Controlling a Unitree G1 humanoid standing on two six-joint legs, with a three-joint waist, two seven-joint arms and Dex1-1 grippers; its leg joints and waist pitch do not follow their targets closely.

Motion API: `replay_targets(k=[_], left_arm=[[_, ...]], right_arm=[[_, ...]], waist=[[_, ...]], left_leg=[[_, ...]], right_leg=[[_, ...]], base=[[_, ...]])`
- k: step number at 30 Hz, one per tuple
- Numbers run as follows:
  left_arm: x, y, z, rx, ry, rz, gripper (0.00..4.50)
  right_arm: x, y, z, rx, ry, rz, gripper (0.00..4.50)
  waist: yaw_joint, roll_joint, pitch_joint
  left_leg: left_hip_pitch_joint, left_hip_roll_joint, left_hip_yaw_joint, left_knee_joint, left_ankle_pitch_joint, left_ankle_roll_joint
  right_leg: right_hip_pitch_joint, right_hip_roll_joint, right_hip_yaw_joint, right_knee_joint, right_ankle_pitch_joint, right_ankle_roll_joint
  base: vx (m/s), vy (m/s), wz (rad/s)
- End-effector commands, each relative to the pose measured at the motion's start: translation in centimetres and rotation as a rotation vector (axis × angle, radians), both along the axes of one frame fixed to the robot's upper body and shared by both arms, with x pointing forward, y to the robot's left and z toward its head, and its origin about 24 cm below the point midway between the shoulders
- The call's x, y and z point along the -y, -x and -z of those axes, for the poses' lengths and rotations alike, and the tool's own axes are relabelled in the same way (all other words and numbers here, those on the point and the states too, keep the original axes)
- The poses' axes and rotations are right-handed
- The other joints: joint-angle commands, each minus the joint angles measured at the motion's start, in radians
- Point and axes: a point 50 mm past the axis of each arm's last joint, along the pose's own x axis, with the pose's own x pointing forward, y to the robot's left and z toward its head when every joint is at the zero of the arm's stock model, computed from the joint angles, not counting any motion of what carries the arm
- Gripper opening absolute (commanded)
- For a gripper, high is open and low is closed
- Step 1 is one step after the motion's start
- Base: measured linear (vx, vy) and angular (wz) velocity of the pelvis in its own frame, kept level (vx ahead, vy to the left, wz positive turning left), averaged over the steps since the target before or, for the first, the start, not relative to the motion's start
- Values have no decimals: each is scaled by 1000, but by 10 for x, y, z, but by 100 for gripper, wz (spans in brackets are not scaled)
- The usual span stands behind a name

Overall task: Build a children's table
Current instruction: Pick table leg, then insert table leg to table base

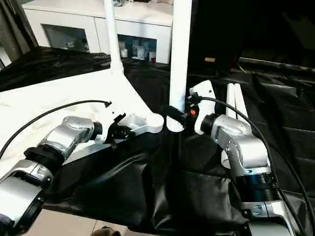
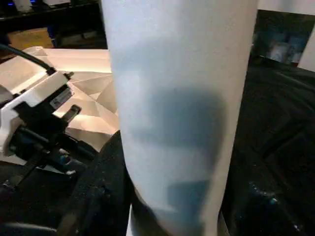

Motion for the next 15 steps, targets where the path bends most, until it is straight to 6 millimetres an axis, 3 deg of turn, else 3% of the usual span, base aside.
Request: replay_targets(k=[1, 6, 7, 9, 15], left_arm=[[3, 6, -4, 32, 33, 109, 16], [-1, 23, -7, 40, 74, 274, 0], [-2, 26, -7, 40, 81, 289, 0], [-2, 31, -7, 42, 91, 317, 0], [-4, 37, -4, 57, 91, 312, 0]], right_arm=[[-2, -1, -9, 35, -22, -39, 193], [-9, 8, -1, -24, -30, -168, 193], [-10, 9, 0, -30, -26, -177, 193], [-12, 10, 4, -41, -19, -190, 193], [-20, 7, 15, -69, -3, -204, 193]], waist=[[2, 5, -82], [0, 5, -81], [2, 8, -80], [4, 0, -78], [11, -2, -72]], left_leg=[[26, 62, -28, -67, -200, -2], [26, 68, -28, -70, -204, 5], [30, 68, -26, -69, -211, 3], [29, 68, -24, -71, -215, 1], [31, 68, -26, -77, -263, -21]], right_leg=[[46, -106, 56, -82, -62, -230], [45, -109, 56, -78, -53, -238], [41, -107, 56, -79, -72, -235], [39, -109, 57, -81, -106, -229], [30, -113, 59, -93, -256, -191]], base=[[0, 0, 0], [0, 0, 0], [0, 0, 0], [0, 0, 0], [0, 0, 0]])
